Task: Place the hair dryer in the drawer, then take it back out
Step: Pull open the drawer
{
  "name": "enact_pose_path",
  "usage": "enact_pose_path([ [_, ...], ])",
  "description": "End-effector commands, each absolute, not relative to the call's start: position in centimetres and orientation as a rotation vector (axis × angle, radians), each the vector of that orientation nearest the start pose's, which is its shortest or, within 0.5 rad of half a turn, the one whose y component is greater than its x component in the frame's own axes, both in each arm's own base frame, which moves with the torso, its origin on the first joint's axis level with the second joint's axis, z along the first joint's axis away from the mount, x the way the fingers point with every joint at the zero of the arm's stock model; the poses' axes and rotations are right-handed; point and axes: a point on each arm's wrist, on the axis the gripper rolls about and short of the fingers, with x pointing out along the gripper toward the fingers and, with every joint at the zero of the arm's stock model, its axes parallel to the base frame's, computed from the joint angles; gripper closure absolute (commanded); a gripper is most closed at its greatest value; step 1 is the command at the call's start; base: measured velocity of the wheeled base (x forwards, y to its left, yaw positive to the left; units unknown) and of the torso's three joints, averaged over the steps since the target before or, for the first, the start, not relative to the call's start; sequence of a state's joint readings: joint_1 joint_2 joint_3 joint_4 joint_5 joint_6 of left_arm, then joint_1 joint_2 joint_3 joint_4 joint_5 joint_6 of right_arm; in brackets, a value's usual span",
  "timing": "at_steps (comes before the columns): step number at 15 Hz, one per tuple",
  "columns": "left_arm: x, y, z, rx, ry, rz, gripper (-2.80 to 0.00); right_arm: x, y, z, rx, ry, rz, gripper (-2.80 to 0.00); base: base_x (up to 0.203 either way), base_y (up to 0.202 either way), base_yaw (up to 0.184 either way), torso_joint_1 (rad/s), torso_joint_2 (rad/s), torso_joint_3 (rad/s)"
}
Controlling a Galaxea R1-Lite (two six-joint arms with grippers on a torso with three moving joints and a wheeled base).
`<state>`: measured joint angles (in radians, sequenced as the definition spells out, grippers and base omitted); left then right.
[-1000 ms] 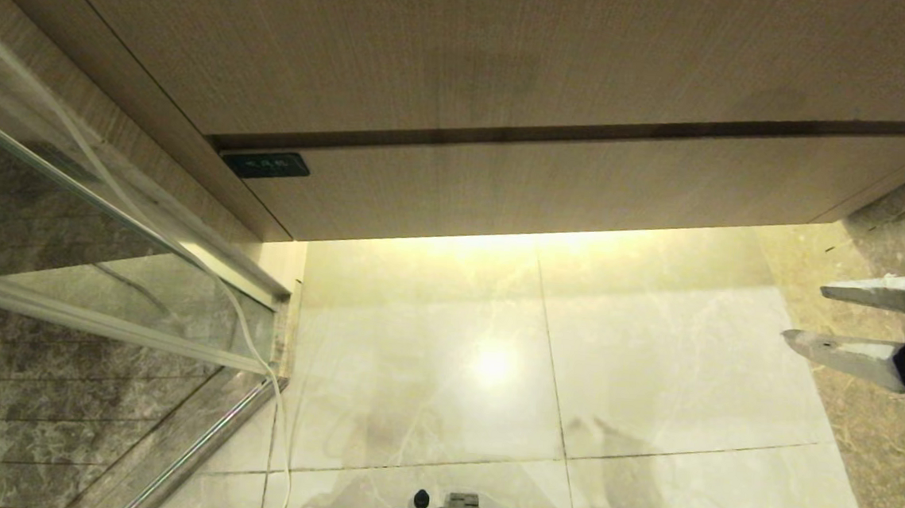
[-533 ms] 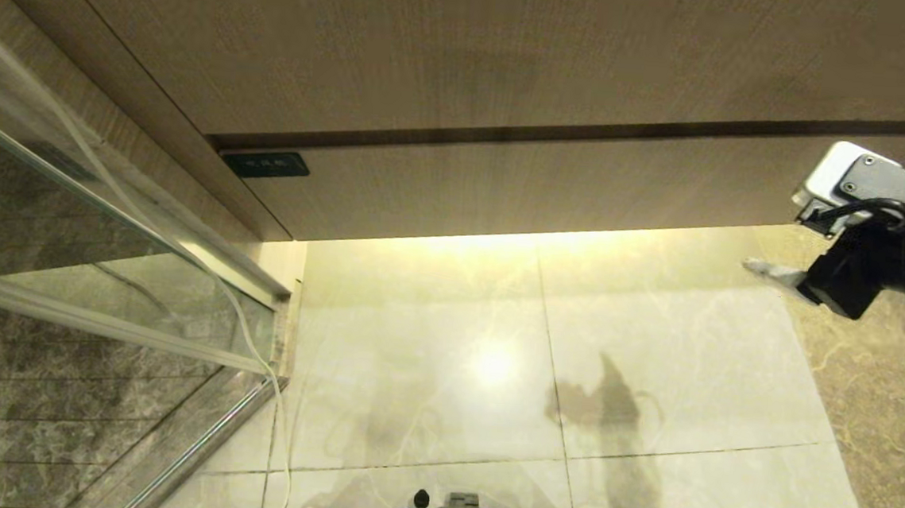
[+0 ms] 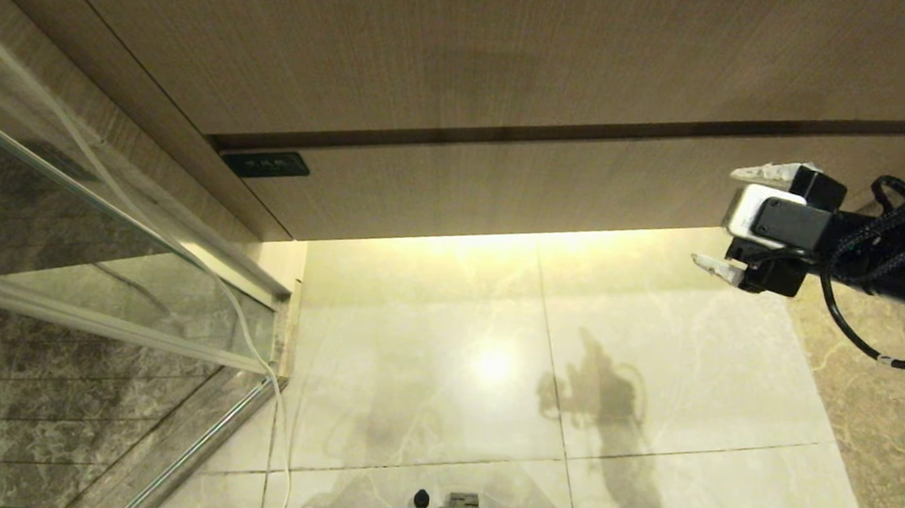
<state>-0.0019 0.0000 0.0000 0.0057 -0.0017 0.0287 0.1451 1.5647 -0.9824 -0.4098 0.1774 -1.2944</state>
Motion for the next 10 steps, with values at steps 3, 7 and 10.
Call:
enact_pose_path([
  [3,-2.3,0.0,7.4,0.029,0.008,-0.003,0.0,30.7,3.9,24.9,-1.371,-0.13,0.451,-2.8,0.0,0.0,0.0,0.0,0.0,0.0],
  [7,-2.3,0.0,7.4,0.029,0.008,-0.003,0.0,32.0,4.1,25.4,-1.315,-0.127,0.45,-2.8,0.0,0.0,0.0,0.0,0.0,0.0],
  [10,-2.3,0.0,7.5,0.029,0.006,-0.003,0.0,32.6,4.3,25.3,-1.284,-0.102,0.517,-2.8,0.0,0.0,0.0,0.0,0.0,0.0],
])
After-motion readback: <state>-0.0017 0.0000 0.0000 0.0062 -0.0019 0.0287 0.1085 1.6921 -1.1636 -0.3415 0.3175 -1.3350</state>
